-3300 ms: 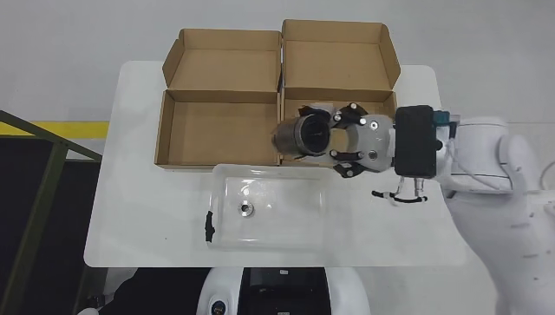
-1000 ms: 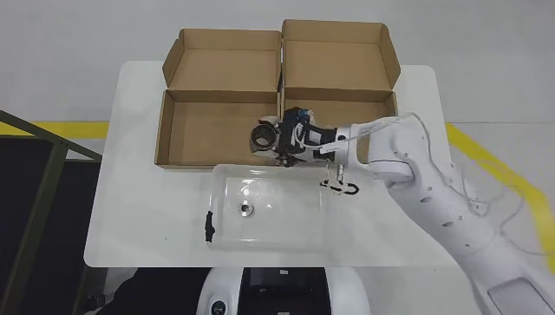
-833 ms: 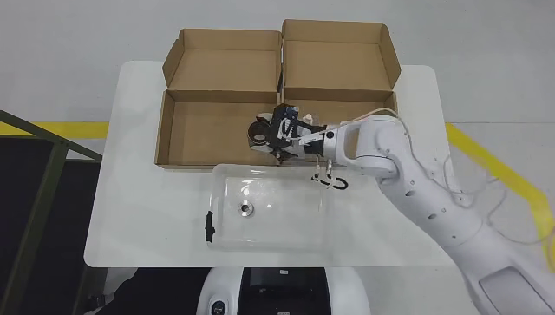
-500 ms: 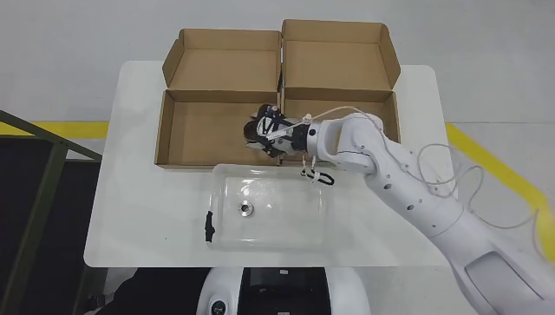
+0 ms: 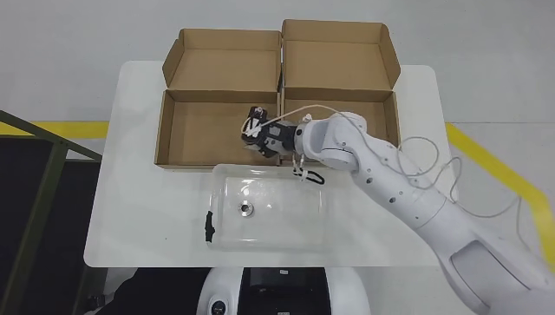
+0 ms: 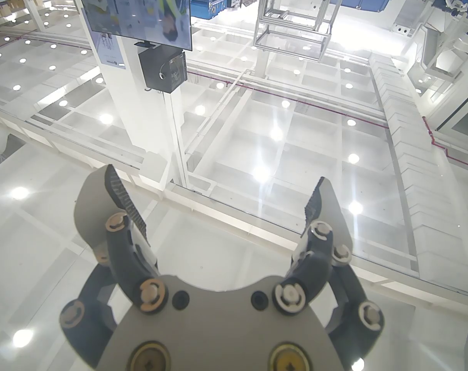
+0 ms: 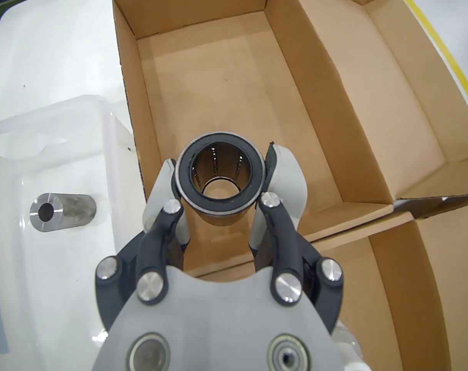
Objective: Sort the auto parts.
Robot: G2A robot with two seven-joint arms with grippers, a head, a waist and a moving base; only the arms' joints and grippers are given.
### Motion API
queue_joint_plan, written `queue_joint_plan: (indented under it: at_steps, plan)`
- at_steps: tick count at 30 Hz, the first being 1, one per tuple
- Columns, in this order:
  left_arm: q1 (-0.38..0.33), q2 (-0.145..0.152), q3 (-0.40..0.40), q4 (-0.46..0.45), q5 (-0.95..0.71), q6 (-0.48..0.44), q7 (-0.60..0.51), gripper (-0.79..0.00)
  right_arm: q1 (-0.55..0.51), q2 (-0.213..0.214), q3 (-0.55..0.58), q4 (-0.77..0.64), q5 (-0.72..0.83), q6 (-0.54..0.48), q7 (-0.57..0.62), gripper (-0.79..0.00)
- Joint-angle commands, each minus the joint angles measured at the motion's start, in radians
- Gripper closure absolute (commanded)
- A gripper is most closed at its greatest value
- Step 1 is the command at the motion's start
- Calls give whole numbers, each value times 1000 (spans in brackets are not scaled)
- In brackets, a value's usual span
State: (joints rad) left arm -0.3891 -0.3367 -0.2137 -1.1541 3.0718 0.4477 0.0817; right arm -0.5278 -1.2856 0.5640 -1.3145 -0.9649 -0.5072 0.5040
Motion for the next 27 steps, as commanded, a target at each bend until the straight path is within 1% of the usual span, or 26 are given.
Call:
queue_joint_plan:
  at_steps: [1, 6, 8, 11, 12, 15, 20, 24, 27]
  plan:
    - [0, 0, 0, 0, 0, 0, 0, -785, 4, -7, -4, 13, 0, 2, 5, 0]
    - [0, 0, 0, 0, 0, 0, 0, -785, 11, -26, -17, 55, 1, -2, 13, 0]
    - [0, 0, 0, 0, 0, 0, 0, -785, 15, -34, -21, 71, 2, -5, 12, -12]
    - [0, 0, 0, 0, 0, 0, 0, -785, 19, -44, -26, 91, -2, -8, 15, -74]
    - [0, 0, 0, 0, 0, 0, 0, -785, 20, -48, -28, 97, -2, -7, 17, -123]
    - [0, 0, 0, 0, 0, 0, 0, -785, 24, -57, -31, 116, -5, -9, 20, -215]
    - [0, 0, 0, 0, 0, 0, 0, -785, 27, -71, -31, 143, -8, -17, 17, -332]
    - [0, 0, 0, 0, 0, 0, 0, -785, 28, -80, -30, 161, -11, -21, 17, -382]
    - [0, 0, 0, 0, 0, 0, 0, -785, 27, -87, -30, 169, -17, -21, 19, -388]
